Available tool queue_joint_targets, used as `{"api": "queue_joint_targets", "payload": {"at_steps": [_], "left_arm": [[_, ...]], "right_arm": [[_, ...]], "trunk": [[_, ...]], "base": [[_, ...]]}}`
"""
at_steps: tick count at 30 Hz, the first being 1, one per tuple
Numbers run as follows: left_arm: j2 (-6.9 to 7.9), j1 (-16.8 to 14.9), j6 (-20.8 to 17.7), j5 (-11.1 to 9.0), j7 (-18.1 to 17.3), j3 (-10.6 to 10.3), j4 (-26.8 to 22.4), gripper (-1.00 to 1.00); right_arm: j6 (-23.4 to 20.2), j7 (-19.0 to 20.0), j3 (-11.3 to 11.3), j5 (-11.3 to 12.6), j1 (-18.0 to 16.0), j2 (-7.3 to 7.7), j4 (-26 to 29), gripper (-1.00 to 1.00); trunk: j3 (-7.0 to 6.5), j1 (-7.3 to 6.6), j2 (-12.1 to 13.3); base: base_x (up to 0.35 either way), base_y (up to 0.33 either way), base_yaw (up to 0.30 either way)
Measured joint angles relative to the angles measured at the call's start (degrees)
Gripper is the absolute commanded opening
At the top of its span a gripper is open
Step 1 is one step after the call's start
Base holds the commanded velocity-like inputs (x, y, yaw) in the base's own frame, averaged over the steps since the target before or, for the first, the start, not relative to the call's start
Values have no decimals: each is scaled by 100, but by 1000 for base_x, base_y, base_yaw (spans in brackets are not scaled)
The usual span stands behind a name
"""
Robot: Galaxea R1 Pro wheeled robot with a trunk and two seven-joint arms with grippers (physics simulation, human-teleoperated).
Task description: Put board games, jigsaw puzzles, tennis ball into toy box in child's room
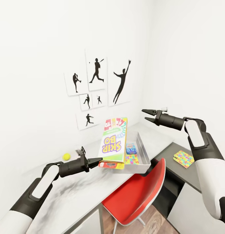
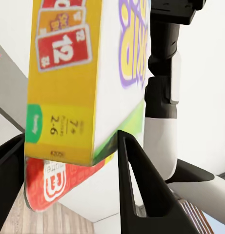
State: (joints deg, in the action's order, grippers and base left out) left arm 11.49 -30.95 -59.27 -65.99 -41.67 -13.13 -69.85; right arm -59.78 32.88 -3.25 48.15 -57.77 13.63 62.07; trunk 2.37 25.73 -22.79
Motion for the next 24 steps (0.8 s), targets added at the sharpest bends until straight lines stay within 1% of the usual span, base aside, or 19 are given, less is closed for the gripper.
{"api": "queue_joint_targets", "payload": {"at_steps": [7, 17, 20, 21, 22, 24], "left_arm": [[-9, 0, 12, 18, 0, 2, 1, -100], [-14, 2, 20, 42, 30, 8, 0, -100], [-17, 0, 15, 26, 86, 8, 0, -100], [-18, 0, 6, -3, 106, 8, -1, -100], [-29, 0, 3, -14, 143, 9, -3, -100], [-34, 0, 1, -23, 149, 9, -3, -100]], "right_arm": [[0, -13, 0, 1, 0, 0, 0, 100], [-1, -36, 0, -25, -16, -1, 4, 100], [-1, -232, 5, -23, -123, -5, -14, 100], [-1, -365, 7, -12, -164, -6, -25, 100], [0, -730, 9, 17, -236, -7, -46, 100], [-2, -819, 9, 31, -281, -8, -53, 100]], "trunk": [[0, 0, 0], [0, 0, 0], [0, 1, 0], [0, 1, 1], [-1, 1, 0], [0, 1, 0]], "base": [[139, -153, 0], [153, -239, 0], [49, -113, 0], [7, -24, 0], [4, -55, 0], [41, -102, 0]]}}
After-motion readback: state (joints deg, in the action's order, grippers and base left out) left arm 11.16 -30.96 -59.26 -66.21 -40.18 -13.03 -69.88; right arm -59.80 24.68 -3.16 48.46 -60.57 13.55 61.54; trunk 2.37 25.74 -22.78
